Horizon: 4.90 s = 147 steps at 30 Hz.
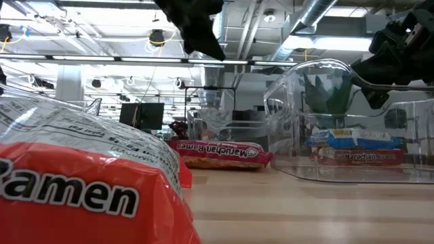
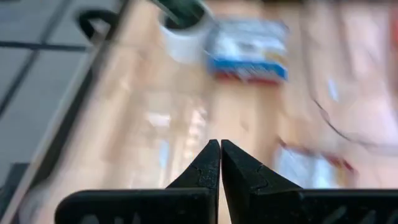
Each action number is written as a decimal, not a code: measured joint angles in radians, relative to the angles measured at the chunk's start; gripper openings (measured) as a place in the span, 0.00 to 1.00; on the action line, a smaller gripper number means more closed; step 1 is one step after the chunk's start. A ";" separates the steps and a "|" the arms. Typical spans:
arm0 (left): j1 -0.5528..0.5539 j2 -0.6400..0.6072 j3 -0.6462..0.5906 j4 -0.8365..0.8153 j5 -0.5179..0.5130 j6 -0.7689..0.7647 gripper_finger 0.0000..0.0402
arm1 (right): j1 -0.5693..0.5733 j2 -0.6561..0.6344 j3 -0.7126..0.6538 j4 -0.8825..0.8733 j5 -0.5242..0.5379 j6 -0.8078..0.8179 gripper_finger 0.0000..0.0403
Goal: Sort Maruchan noodles
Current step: Put the top left red bag into the top transparent bin, then put the top right blue bag into the bottom right transparent bin
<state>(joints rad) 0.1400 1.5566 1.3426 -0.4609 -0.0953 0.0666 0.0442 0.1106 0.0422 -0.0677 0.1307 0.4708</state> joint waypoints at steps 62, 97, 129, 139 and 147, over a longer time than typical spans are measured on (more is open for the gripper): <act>-0.487 0.382 -0.035 -0.164 -0.580 0.047 0.00 | 0.000 0.000 0.000 0.000 0.000 0.000 0.16; 0.127 0.164 -0.024 0.099 -0.444 0.281 0.00 | 0.000 0.000 0.000 0.000 0.000 0.000 0.16; 0.107 0.176 0.161 0.035 -0.358 0.250 0.51 | 0.000 0.000 0.000 0.000 -0.001 0.000 0.16; 0.111 0.176 0.193 -0.021 -0.087 0.081 0.51 | 0.000 0.000 0.000 0.000 -0.001 0.000 0.16; 0.140 0.020 -0.019 0.302 0.111 0.077 0.51 | 0.000 0.000 0.000 0.000 0.000 0.000 0.16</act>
<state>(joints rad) 0.2798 1.5769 1.3235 -0.1586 0.0154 0.1436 0.0444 0.1108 0.0422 -0.0681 0.1302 0.4709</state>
